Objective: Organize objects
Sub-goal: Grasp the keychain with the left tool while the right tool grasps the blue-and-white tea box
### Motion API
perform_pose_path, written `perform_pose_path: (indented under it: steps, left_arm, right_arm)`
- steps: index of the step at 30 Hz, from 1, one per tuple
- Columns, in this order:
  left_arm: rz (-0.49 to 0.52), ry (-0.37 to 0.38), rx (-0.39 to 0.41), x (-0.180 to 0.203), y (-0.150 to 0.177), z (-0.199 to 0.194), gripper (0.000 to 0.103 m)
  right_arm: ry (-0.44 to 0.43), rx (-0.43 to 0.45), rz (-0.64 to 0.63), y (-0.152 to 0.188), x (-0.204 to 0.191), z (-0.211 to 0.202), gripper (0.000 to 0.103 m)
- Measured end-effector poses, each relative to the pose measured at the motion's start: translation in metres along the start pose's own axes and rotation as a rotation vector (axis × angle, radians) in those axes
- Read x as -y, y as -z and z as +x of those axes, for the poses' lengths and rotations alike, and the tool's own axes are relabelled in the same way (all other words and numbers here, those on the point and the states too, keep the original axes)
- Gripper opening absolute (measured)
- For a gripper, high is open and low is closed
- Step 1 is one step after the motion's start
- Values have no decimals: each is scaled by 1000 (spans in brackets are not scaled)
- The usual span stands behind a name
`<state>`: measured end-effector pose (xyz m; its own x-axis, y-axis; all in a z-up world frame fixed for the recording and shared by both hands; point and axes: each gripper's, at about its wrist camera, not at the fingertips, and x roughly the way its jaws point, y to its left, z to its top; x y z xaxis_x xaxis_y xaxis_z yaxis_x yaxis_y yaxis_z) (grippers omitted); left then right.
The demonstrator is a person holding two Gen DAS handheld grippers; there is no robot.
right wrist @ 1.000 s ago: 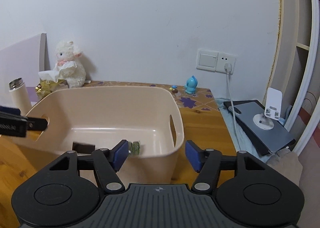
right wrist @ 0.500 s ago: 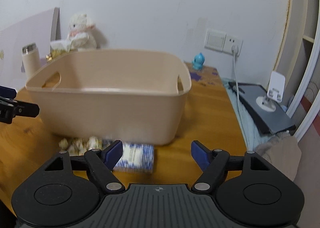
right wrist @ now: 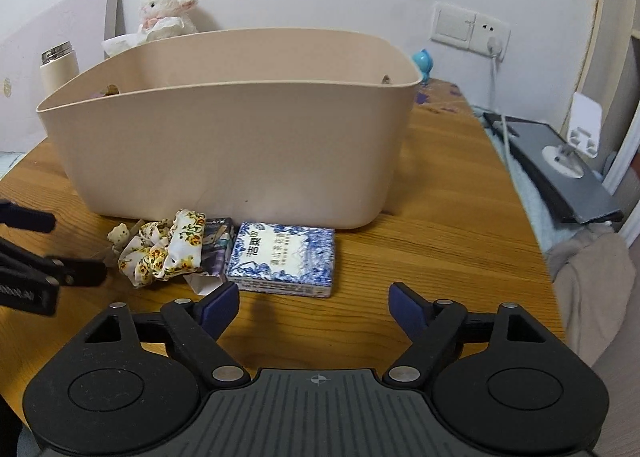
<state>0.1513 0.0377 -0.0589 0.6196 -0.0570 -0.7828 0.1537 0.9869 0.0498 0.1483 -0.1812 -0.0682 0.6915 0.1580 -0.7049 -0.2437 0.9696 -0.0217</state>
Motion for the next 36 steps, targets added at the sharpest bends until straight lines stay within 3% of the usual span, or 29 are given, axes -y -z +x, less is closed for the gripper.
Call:
perform_pose_path:
  steps: [14, 21, 22, 26, 27, 28, 31, 36]
  left_arm:
    - [-3, 50, 17, 3, -6, 14, 80]
    - [9, 69, 37, 3, -10, 16, 60]
    - [12, 74, 40, 3, -11, 15, 57]
    - [18, 106, 38, 3, -12, 13, 42]
    - [24, 114, 38, 4, -11, 12, 32]
    - [27, 129, 37, 4, -11, 12, 22]
    - [34, 131, 33, 7, -10, 10, 14]
    - [33, 120, 21, 7, -8, 6, 14]
  right_arm:
    - [-41, -32, 17, -6, -9, 24, 86]
    - [-25, -26, 41, -11, -11, 29, 87]
    - [-23, -23, 47, -12, -12, 30, 83]
    - [-13, -12, 42, -14, -13, 27, 46]
    - [-10, -10, 40, -14, -13, 26, 42]
    - [-13, -12, 40, -14, -12, 25, 42]
    - [-13, -14, 37, -11, -11, 22, 42]
    - [-8, -20, 40, -5, -6, 13, 42]
